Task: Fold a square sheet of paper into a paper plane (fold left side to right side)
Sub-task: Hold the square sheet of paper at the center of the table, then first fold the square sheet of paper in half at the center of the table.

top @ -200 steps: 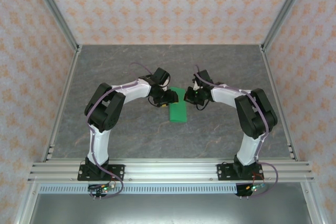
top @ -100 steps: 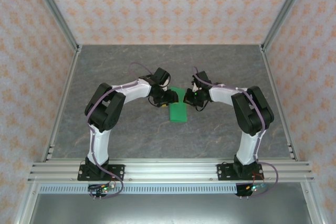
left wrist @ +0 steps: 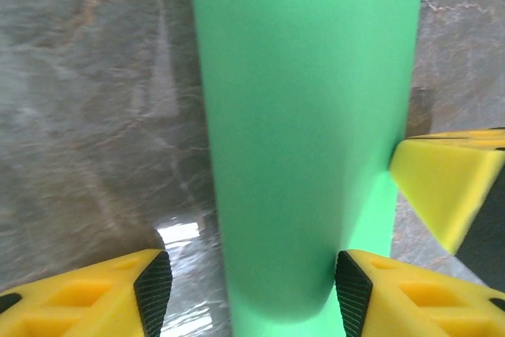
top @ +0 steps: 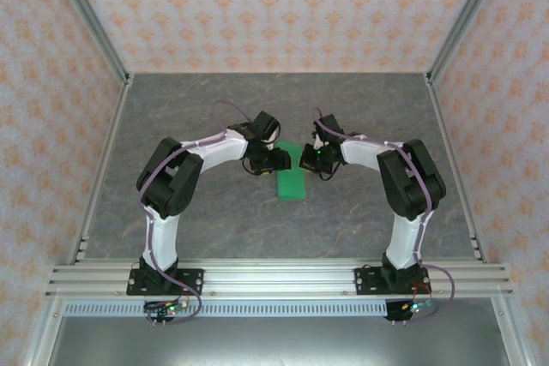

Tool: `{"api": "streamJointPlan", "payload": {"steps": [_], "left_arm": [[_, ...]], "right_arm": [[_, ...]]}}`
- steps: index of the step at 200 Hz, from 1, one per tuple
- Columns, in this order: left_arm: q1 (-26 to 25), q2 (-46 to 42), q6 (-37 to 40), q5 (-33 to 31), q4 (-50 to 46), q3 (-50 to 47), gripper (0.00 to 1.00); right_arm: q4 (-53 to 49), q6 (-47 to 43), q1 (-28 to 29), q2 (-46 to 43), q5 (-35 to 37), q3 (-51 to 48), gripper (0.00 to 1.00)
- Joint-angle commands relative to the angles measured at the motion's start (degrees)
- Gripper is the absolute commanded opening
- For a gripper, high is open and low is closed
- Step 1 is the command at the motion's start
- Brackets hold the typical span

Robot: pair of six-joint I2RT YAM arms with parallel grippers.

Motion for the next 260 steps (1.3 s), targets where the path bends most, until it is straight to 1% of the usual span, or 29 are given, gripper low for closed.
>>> {"api": "streamJointPlan", "payload": {"steps": [1,16,27,43,62,87,94,97,105,131,164,214,260], "left_arm": [[0.6,-5.0,1.8,-5.5,-4.6,0.4,0.62],[0.6,-8.0,2.2,-6.2,-4.6,0.2,0.62],[0.6,-9.1,2.2,-4.9,-3.5,-0.1,0.62],[0.5,-9.7,1.4,0.9,1.1,-1.4,0.61],[0.1,-8.5,-0.3,7.8,6.2,-1.8,0.56],[-0.9,-5.8,-1.2,12.0,8.6,-0.7,0.49],[-0.9,-5.8,-1.4,12.1,8.6,-0.4,0.47],[-0.9,-4.2,-1.5,12.2,8.6,-0.3,0.46],[-0.9,-3.2,-1.6,12.1,8.6,-0.2,0.45],[-1.0,-0.9,-1.6,11.0,8.0,-0.3,0.44],[-0.9,1.8,-0.4,6.7,3.4,-0.1,0.42],[-0.8,1.7,1.1,3.5,1.5,-2.9,0.42],[0.4,1.1,1.1,3.6,2.2,-6.6,0.42]], "right_arm": [[-4.9,-1.2,0.4,3.7,4.6,-0.6,0.08],[-5.1,-1.3,0.3,3.8,4.7,-0.5,0.07],[-5.2,-1.4,0.4,3.9,4.7,-0.4,0.08],[-5.2,-1.4,0.3,4.1,4.6,-0.3,0.08],[-5.0,-1.4,0.4,3.9,4.6,-0.5,0.08],[-5.0,-1.4,0.4,3.8,4.7,-0.7,0.08],[-4.9,-1.4,0.4,3.9,4.6,-0.8,0.08],[-4.9,-1.4,0.3,3.9,4.6,-0.8,0.08],[-4.8,-1.4,0.4,3.9,4.6,-0.8,0.08],[-4.7,-1.2,0.4,4.2,4.3,-0.6,0.08],[-4.9,-1.3,0.5,4.2,4.5,-0.6,0.08],[-6.4,-2.0,0.5,4.6,5.7,0.0,0.08],[-8.0,-2.7,0.5,4.9,6.7,0.4,0.08]]}}
